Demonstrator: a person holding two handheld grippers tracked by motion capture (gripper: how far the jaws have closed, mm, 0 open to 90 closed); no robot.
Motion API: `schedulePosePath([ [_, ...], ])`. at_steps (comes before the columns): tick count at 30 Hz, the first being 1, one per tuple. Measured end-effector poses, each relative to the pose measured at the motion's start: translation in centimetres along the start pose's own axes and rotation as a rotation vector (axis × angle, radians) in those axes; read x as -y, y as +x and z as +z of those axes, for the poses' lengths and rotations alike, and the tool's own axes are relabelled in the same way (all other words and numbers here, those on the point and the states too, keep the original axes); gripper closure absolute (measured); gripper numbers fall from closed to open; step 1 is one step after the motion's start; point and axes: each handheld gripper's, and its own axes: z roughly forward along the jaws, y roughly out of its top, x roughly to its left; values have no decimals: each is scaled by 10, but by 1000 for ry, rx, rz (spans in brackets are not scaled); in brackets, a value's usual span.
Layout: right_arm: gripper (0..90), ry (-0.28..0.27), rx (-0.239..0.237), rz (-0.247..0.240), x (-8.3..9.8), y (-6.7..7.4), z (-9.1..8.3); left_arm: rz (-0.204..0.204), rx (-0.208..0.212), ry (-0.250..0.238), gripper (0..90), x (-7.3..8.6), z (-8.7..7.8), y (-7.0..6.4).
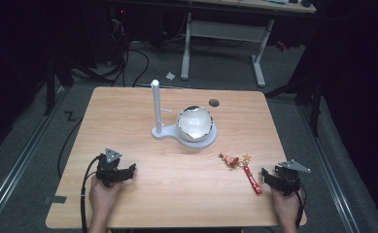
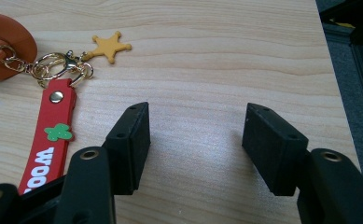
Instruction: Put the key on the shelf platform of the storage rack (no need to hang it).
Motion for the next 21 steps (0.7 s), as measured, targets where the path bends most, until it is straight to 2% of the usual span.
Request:
schedulePosePath([
  [21,438,-4,-12,-8,0,0,0,-6,-5,-4,222,0,0,-1],
])
